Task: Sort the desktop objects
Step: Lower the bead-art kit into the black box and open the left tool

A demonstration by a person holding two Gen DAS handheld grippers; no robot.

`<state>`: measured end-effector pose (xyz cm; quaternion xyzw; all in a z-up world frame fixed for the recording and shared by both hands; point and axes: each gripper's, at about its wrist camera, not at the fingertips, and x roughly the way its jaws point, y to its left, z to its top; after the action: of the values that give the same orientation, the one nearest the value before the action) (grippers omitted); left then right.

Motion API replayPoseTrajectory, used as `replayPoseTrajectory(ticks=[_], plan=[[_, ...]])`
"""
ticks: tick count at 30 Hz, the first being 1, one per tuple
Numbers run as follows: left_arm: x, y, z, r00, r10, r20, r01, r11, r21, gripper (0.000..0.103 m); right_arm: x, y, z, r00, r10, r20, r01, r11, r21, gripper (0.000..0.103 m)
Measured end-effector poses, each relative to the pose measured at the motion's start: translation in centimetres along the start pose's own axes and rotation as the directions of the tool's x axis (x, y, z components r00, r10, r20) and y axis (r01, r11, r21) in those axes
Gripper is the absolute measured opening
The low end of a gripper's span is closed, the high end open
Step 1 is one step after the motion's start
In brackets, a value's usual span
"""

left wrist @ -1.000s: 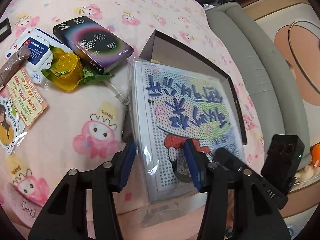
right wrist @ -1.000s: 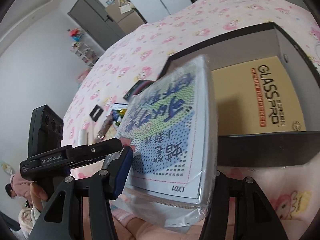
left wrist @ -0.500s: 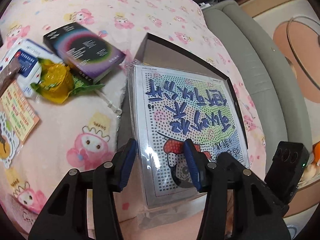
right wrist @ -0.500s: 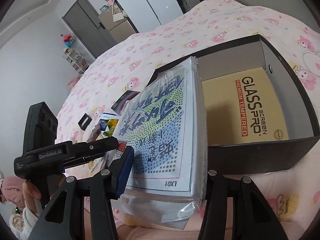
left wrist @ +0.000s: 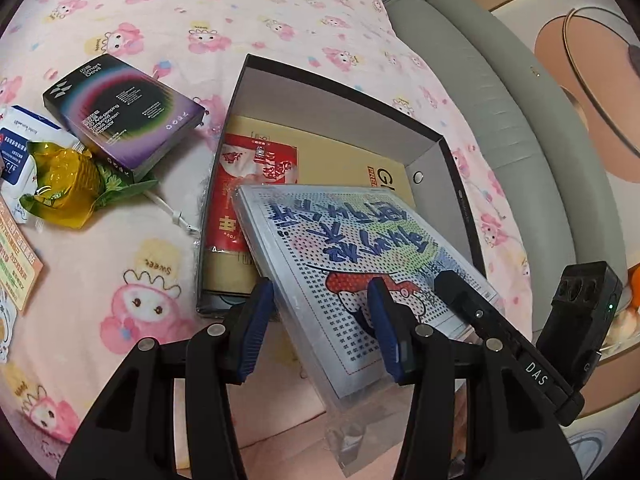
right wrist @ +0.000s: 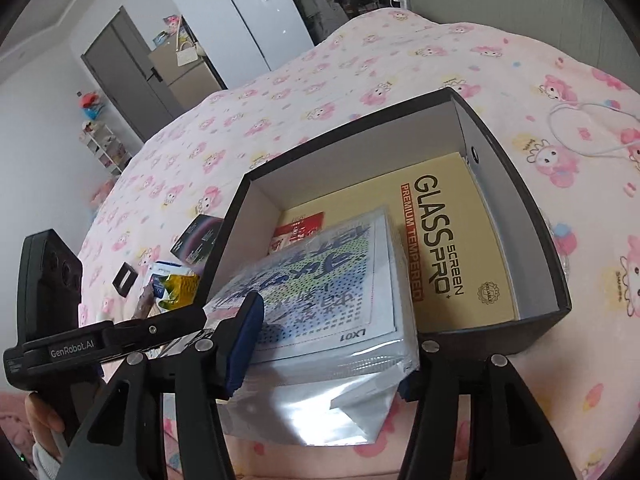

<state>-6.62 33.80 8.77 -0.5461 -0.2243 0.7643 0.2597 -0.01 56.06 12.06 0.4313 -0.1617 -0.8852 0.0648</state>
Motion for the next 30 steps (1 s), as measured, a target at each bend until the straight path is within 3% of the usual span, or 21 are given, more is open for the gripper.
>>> replayPoseTrajectory(ticks=[7, 19, 25, 30], plan=[[0.7, -0.2, 0.5, 1.000, 0.006, -0.012, -0.006, 1.000, 0.004, 0.049, -0.1, -1.2, 1.2, 1.000, 0.000, -0.017, 0.001, 1.000, 0.010, 0.052], [3.8, 0.7, 4.4, 0.993, 0.089, -0.074, -0.090, 0.996, -0.010, 0.050, 4.4, 0.5, 3.6, 0.995, -0.038, -0.094, 0.031, 0.997, -0.067, 0.053], [5.1, 1.0, 6.4, 0.990, 0.096, -0.107, -0.098, 0.995, -0.014, 0.050, 6.4, 1.2, 4.9, 0.991, -0.059, -0.124, 0.046, 0.994, -0.104, 0.054], [5.6, 0.6, 6.4, 0.987, 0.118, -0.111, -0.116, 0.993, 0.026, 0.050, 6.8, -0.6, 4.9, 0.985, -0.043, -0.168, 0.035, 0.998, -0.049, 0.056]])
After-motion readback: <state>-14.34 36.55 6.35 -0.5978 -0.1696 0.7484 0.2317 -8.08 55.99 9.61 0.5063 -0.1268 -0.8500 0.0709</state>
